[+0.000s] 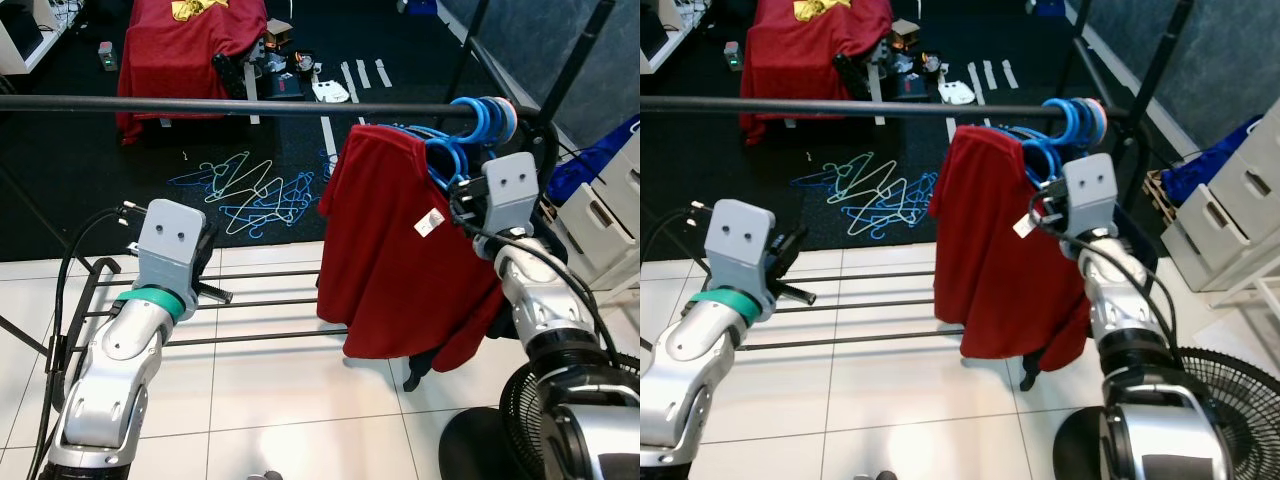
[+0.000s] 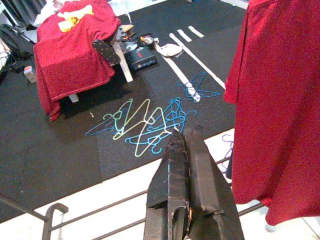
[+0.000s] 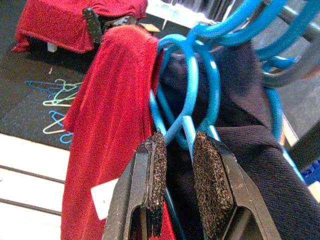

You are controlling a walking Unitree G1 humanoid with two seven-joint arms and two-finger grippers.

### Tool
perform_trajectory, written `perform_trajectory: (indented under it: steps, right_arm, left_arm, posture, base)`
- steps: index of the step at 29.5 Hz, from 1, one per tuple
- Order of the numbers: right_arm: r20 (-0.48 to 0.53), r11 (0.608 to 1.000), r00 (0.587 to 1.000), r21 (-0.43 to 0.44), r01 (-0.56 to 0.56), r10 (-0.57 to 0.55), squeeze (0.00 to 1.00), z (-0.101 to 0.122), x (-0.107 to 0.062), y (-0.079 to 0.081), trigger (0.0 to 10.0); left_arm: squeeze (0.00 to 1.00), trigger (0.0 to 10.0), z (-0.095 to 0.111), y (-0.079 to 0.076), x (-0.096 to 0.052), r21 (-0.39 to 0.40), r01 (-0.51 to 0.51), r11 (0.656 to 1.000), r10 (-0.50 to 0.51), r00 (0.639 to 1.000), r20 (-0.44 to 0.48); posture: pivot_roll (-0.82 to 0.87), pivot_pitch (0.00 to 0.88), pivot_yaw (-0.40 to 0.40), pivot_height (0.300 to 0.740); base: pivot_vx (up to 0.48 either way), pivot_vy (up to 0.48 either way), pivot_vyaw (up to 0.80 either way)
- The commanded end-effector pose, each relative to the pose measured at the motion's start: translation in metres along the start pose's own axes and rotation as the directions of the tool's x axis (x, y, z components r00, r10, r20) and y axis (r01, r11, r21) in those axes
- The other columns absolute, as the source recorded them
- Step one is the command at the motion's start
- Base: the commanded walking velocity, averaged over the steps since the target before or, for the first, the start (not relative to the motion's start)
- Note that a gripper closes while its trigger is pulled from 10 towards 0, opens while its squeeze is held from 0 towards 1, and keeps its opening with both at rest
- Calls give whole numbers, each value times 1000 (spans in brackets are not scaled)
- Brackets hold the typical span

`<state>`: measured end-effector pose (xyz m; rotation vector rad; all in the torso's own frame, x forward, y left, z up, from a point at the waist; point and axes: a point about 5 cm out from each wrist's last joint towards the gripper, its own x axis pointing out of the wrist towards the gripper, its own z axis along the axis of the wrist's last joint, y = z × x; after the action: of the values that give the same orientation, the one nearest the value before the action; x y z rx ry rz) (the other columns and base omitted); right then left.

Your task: Hang hanger

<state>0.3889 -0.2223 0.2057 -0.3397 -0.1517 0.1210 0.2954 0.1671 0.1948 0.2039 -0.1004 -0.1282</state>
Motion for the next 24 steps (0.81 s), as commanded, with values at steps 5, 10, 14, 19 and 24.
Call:
perform_trajectory:
  steps: [5, 10, 14, 19, 24]
  right_arm:
    - [-89, 993, 996, 115, 7, 3, 0, -19, -3, -1, 10000]
    - [-100, 958, 995, 287, 25, 4, 0, -20, -2, -8, 10000]
    - [-47, 891, 998, 455, -16, 42, 0, -14, 0, -12, 10000]
    - [-12, 868, 996, 491, -71, 88, 0, -10, 2, -12, 10000]
    - [-28, 882, 990, 458, -108, 136, 0, -10, 2, -11, 10000]
  left_arm:
    - [0, 10000, -2, -1, 1, -12, 0, 1000, 0, 1000, -11]
    - [0, 10000, -2, 0, 1, -12, -4, 1000, 4, 1000, -9]
    - [0, 10000, -2, 1, 1, -14, -7, 1000, 7, 1000, -8]
    - [0, 10000, -1, 1, 1, -14, -9, 1000, 9, 1000, -8]
    - [0, 10000, -1, 1, 1, -14, -9, 1000, 9, 1000, -8]
  posture:
    - [77, 101, 89, 740]
    - [79, 96, 86, 740]
    - [85, 94, 86, 740]
    - [87, 94, 88, 740]
    - [86, 93, 90, 740]
  base:
    - [0, 0, 0]
    - [0, 0, 0]
    - [0, 0, 0]
    - [0, 0, 0]
    - [0, 0, 0]
